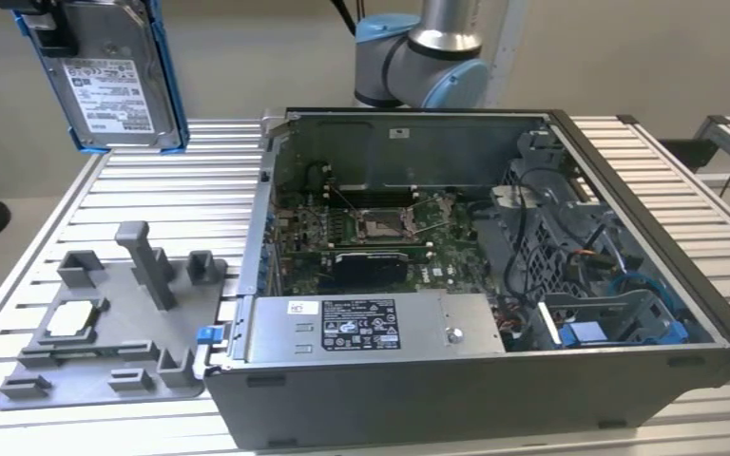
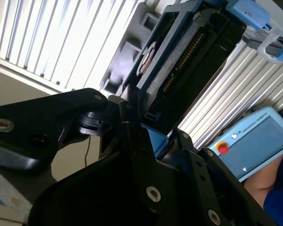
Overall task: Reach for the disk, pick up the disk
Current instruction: 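Pick up the disk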
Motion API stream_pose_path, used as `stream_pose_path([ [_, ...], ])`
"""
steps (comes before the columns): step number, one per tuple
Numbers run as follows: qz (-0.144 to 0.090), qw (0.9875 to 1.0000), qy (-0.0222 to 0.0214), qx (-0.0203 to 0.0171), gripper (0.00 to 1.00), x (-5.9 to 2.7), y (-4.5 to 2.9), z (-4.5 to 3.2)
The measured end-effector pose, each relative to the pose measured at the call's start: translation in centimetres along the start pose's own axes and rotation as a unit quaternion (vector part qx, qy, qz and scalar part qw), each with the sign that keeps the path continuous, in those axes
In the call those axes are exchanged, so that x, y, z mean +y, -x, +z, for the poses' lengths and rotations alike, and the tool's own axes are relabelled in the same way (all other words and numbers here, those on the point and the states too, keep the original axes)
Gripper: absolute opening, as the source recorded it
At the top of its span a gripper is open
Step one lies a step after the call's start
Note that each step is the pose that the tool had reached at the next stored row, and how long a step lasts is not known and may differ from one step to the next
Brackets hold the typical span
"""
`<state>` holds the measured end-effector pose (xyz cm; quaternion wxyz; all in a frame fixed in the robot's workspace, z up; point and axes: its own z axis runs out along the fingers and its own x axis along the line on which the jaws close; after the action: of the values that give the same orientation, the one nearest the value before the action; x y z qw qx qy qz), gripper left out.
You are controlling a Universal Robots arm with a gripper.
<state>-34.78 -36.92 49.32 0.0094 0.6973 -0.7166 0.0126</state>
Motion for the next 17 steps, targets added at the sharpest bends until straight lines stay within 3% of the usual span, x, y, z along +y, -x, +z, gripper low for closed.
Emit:
stream_pose_path([
  [17,0.0,1.0,0.0004,0.0,0.0,-4.49,0.13,0.02],
])
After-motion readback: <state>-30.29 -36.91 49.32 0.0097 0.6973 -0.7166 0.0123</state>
